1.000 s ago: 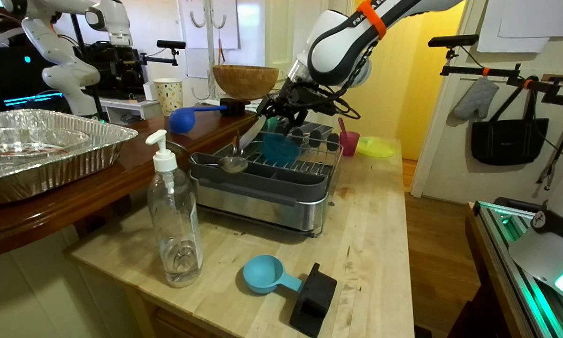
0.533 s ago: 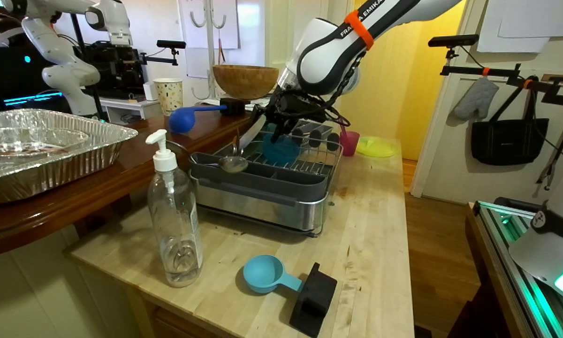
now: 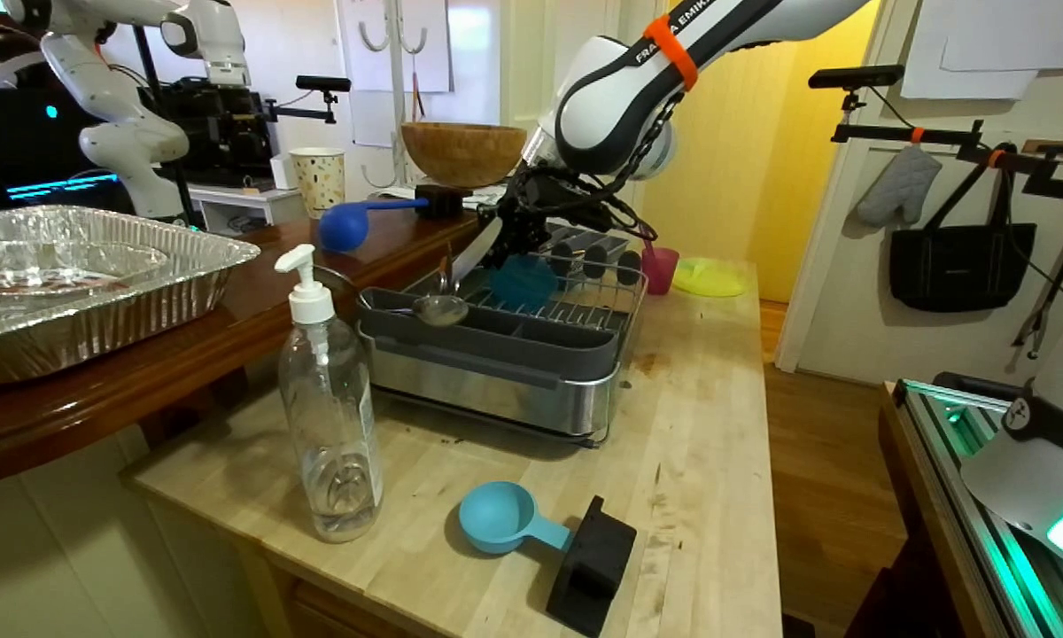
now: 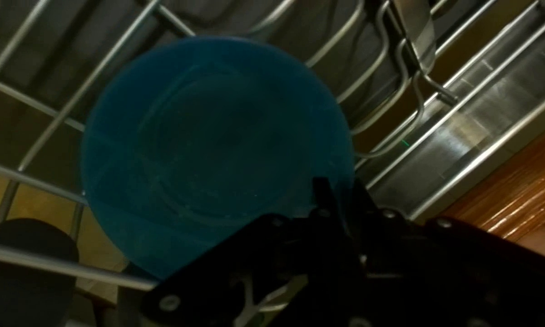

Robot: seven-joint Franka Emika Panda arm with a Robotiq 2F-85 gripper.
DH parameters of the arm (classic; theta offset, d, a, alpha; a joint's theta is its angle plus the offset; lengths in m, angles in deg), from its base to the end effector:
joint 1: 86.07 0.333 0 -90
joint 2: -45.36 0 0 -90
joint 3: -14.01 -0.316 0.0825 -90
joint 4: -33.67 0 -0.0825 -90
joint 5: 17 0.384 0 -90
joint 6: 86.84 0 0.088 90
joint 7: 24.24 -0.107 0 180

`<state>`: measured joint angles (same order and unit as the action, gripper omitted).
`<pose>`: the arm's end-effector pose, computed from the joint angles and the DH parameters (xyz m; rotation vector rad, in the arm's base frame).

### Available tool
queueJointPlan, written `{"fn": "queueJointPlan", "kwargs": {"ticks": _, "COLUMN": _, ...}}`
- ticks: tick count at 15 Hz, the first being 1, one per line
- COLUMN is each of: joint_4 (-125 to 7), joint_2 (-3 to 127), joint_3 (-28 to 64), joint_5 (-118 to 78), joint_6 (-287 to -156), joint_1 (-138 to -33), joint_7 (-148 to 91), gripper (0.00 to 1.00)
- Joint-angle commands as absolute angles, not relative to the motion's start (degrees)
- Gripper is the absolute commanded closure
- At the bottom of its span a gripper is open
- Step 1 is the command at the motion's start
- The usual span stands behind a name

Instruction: Move the bowl backwards

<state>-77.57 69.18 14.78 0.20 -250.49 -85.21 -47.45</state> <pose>0.6595 -0.0143 0.3218 -2.6667 0.9252 -0.6555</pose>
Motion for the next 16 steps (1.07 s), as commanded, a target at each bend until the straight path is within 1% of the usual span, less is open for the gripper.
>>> {"fn": "queueJointPlan", "kwargs": {"ticks": 1, "joint_4": -77.95, "joint_2": 69.29, "joint_3": 11.80, "joint_5": 4.31, "joint_6": -248.53, "joint_1": -87.85, "joint_7": -44.76, "gripper": 1.00}}
{"fn": "queueJointPlan", "kwargs": {"ticks": 2, "joint_4": -78.11, "joint_2": 69.02, "joint_3": 10.97, "joint_5": 5.40, "joint_6": -248.31, "joint_1": -88.35, "joint_7": -44.28, "gripper": 0.97}}
{"fn": "queueJointPlan", "kwargs": {"ticks": 4, "joint_4": -78.47, "joint_2": 67.92, "joint_3": 9.24, "joint_5": 7.85, "joint_6": -248.38, "joint_1": -89.75, "joint_7": -42.46, "gripper": 1.00}}
{"fn": "queueJointPlan", "kwargs": {"ticks": 5, "joint_4": -78.75, "joint_2": 66.94, "joint_3": 7.77, "joint_5": 9.83, "joint_6": -248.76, "joint_1": -90.96, "joint_7": -40.55, "gripper": 0.98}}
{"fn": "queueJointPlan", "kwargs": {"ticks": 6, "joint_4": -79.16, "joint_2": 65.81, "joint_3": 6.32, "joint_5": 11.95, "joint_6": -249.07, "joint_1": -92.10, "joint_7": -38.71, "gripper": 1.00}}
{"fn": "queueJointPlan", "kwargs": {"ticks": 11, "joint_4": -79.09, "joint_2": 62.63, "joint_3": -7.03, "joint_5": 33.05, "joint_6": -248.39, "joint_1": -102.69, "joint_7": -20.29, "gripper": 0.99}}
{"fn": "queueJointPlan", "kwargs": {"ticks": 16, "joint_4": -78.80, "joint_2": 63.26, "joint_3": -12.29, "joint_5": 51.12, "joint_6": -249.45, "joint_1": -108.13, "joint_7": -5.86, "gripper": 0.99}}
